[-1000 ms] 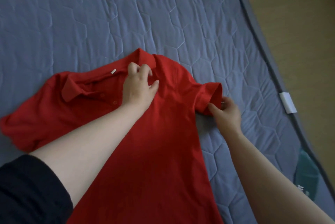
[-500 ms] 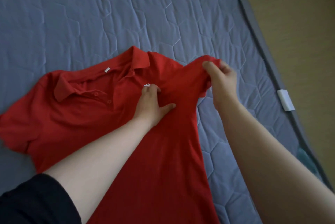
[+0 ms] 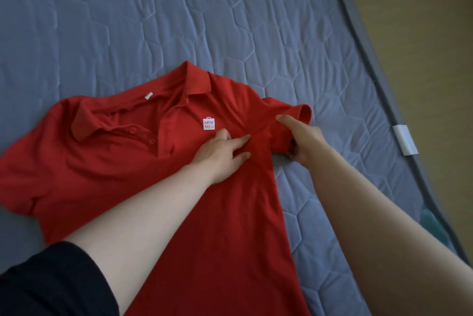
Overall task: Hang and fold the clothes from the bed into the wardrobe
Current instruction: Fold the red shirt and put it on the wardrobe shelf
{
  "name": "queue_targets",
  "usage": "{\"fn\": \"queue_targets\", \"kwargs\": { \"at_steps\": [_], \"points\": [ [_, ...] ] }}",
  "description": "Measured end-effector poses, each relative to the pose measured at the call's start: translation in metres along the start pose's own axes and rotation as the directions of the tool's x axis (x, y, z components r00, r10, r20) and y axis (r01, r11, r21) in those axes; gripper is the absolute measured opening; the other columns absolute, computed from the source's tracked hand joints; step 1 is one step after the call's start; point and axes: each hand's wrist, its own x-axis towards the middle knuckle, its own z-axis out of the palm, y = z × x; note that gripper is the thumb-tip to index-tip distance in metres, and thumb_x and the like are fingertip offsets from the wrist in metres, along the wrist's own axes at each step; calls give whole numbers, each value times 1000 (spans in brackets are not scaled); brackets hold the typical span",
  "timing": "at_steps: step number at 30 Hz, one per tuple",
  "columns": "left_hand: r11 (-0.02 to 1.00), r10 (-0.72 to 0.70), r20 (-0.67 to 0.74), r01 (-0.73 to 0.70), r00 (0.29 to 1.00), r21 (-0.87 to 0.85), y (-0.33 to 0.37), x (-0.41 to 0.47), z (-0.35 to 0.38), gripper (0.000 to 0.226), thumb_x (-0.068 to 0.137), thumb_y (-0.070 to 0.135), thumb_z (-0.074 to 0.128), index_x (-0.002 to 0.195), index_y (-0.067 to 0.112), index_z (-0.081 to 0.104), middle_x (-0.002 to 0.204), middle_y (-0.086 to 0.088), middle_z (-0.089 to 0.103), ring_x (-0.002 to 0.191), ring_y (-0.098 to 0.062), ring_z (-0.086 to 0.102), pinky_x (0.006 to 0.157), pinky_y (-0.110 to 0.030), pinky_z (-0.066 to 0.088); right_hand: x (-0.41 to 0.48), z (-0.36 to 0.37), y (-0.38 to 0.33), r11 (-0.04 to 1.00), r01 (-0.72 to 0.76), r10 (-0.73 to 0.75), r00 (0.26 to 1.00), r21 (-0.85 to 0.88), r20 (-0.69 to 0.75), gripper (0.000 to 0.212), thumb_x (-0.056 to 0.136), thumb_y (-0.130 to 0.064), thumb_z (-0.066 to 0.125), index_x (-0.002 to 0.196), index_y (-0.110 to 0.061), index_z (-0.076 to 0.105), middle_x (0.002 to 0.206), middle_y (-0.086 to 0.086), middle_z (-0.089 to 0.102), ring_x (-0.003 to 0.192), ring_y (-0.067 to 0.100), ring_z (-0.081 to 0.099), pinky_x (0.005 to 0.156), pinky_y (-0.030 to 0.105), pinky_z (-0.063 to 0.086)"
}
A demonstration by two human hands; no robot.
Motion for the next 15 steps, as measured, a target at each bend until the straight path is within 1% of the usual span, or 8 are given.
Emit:
{"fn": "queue_targets", "kwargs": {
  "at_steps": [2, 4, 8, 10, 11, 13, 14, 15],
  "points": [
    [996, -24, -29, 22, 999, -85, 1, 1, 3, 49, 94, 47, 47, 142, 36, 40, 112, -2, 44, 106, -21, 51, 97, -31, 41, -5, 2, -2, 1000, 5, -7, 999, 30, 42, 32, 79, -13, 74, 108, -7, 63, 101, 15, 70, 88, 28, 68, 79, 43, 58],
    [976, -48, -87, 28, 995, -217, 0, 2, 1, 44, 95, 37, 51, 138, 28, 47, 109, -3, 49, 102, -22, 54, 93, -27, 41, -11, 2, -2, 993, 120, -121, 992, 16, 43, 12, 83, -4, 66, 93, -10, 63, 101, 17, 68, 92, 30, 66, 88, 47, 55],
    [859, -242, -256, 84, 936, -505, -12, 3, -10, 30, 93, 20, 55, 122, 15, 58, 100, -10, 62, 95, -30, 62, 89, -38, 49, -28, 0, 4, 931, 344, -356, 929, 120, 102, 26, 79, 13, 52, 90, -9, 60, 82, 11, 60, 76, 26, 57, 73, 42, 50],
    [822, -279, -241, 101, 930, -560, -20, -1, -18, 28, 93, 22, 56, 121, 17, 58, 102, -9, 63, 94, -30, 64, 88, -47, 51, -44, 4, 15, 828, 559, -559, 823, 33, 102, 34, 73, 16, 51, 87, -14, 60, 75, 3, 59, 69, 19, 55, 64, 34, 48],
    [821, -272, -231, 100, 934, -562, -24, -4, -23, 27, 93, 24, 55, 119, 20, 59, 100, -6, 64, 93, -29, 65, 87, -47, 52, -52, 7, 22, 716, 693, -680, 719, -86, 144, 36, 70, 14, 52, 84, -18, 60, 72, -2, 58, 67, 15, 55, 62, 33, 47],
    [824, -262, -242, 86, 934, -560, -33, -10, -33, 21, 94, 28, 54, 114, 24, 61, 89, -1, 64, 84, -24, 65, 81, -45, 54, -64, 11, 40, 288, 874, -823, 435, -391, 366, 33, 66, 4, 58, 87, -20, 64, 76, -5, 56, 71, 17, 56, 69, 35, 42],
    [830, -266, -264, 81, 927, -552, -38, -13, -38, 20, 94, 28, 54, 112, 24, 61, 86, -1, 64, 81, -23, 65, 79, -44, 54, -67, 14, 50, 77, 872, -791, 349, -484, 502, 38, 66, -2, 60, 98, -20, 69, 82, -3, 56, 78, 20, 57, 73, 36, 40],
    [838, -276, -283, 85, 919, -539, -43, -16, -42, 21, 95, 27, 53, 113, 23, 62, 87, -1, 64, 81, -23, 65, 78, -42, 54, -67, 15, 59, -58, 842, -713, 340, -536, 613, 48, 68, -6, 59, 113, -22, 68, 91, 0, 57, 86, 23, 57, 78, 38, 39]
  ]
}}
